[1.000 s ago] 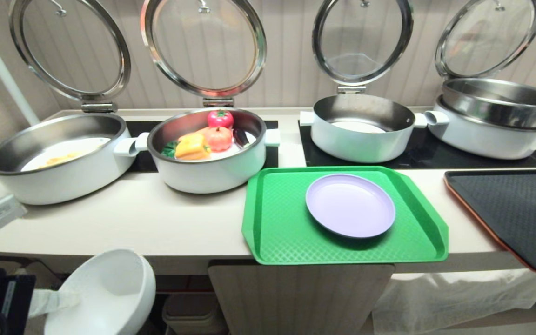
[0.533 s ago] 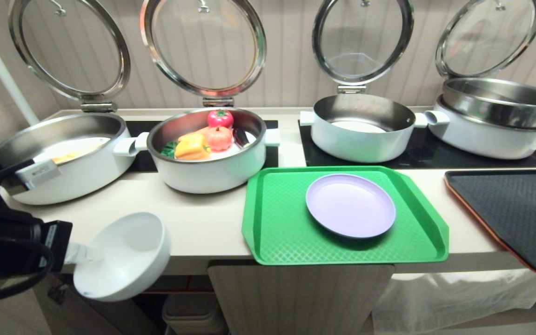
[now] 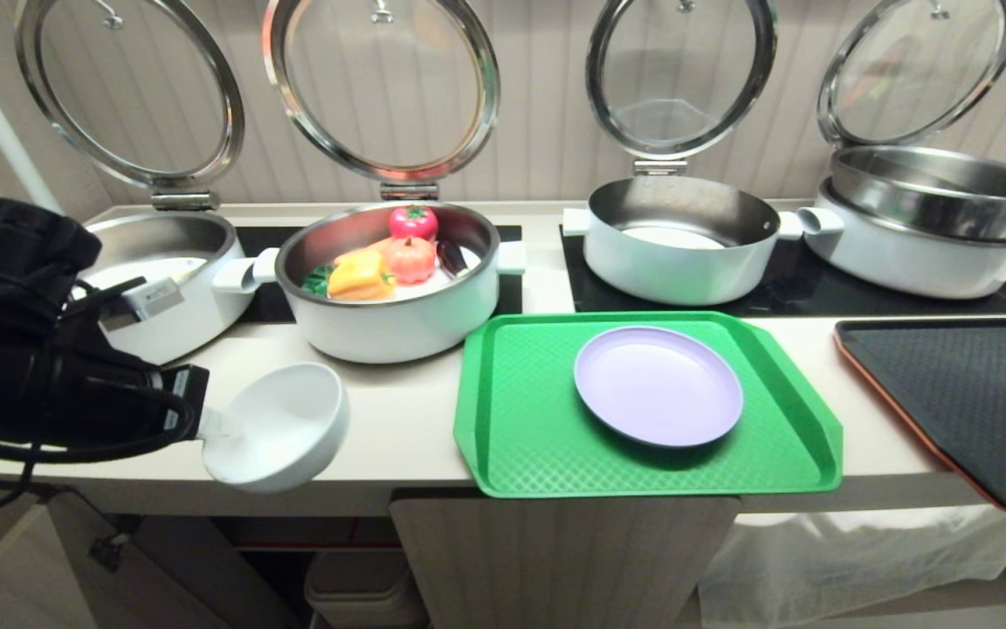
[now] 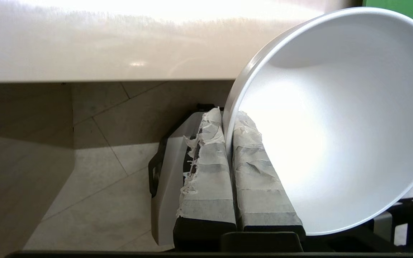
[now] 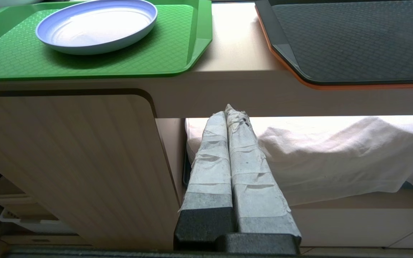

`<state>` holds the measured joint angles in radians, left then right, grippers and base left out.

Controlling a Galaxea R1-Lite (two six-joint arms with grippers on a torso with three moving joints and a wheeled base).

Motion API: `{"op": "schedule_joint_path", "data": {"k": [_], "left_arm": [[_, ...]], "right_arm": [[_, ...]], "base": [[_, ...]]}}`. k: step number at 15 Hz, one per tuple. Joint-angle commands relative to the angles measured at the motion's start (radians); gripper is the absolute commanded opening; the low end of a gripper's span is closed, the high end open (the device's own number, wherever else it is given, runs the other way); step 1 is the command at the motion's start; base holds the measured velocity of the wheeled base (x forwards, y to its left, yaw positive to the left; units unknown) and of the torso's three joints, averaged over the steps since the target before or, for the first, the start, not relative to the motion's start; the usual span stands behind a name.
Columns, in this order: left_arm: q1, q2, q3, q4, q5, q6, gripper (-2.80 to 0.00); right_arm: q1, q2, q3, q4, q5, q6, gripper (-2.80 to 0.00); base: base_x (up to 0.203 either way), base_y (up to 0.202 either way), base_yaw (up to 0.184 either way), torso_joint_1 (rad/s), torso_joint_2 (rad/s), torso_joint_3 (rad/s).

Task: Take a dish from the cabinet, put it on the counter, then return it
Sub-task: Place it on the table

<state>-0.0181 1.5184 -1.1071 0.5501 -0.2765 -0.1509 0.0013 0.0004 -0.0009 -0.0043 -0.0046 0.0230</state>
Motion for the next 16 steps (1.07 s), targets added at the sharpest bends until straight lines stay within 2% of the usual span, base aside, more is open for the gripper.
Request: {"op": "schedule_joint_path", "data": {"k": [1, 4, 6, 12, 16], "left_arm": [[0.010, 0.090, -0.059, 0.003, -0.001, 0.000, -2.80], [0.026, 0.125, -0.087, 0.008, 0.013, 0.007, -2.80], [0.036, 0.142, -0.099, 0.005, 0.045, 0.025, -2.80], [0.105, 0.265, -0.200, -0.004, 0.069, 0.028, -2.80], [0.125, 0.326, -0.258, -0.003, 0.080, 0.042, -2.80]], "right_arm": [[0.000, 0.001, 0.000, 0.000, 0.000, 0.000, -2.80], [0.000, 0.001, 0.000, 0.000, 0.000, 0.000, -2.80], [0.000, 0.001, 0.001, 0.000, 0.000, 0.000, -2.80], [0.000, 0.001, -0.001, 0.000, 0.000, 0.000, -2.80], [0.000, 0.001, -0.001, 0.000, 0.000, 0.000, -2.80]], "base": [[0.000, 0.000, 0.000, 0.000, 0.00, 0.000], [0.000, 0.000, 0.000, 0.000, 0.00, 0.000], [0.000, 0.000, 0.000, 0.000, 0.00, 0.000], [0.000, 0.000, 0.000, 0.000, 0.00, 0.000], [0.000, 0.000, 0.000, 0.000, 0.00, 0.000]]}}
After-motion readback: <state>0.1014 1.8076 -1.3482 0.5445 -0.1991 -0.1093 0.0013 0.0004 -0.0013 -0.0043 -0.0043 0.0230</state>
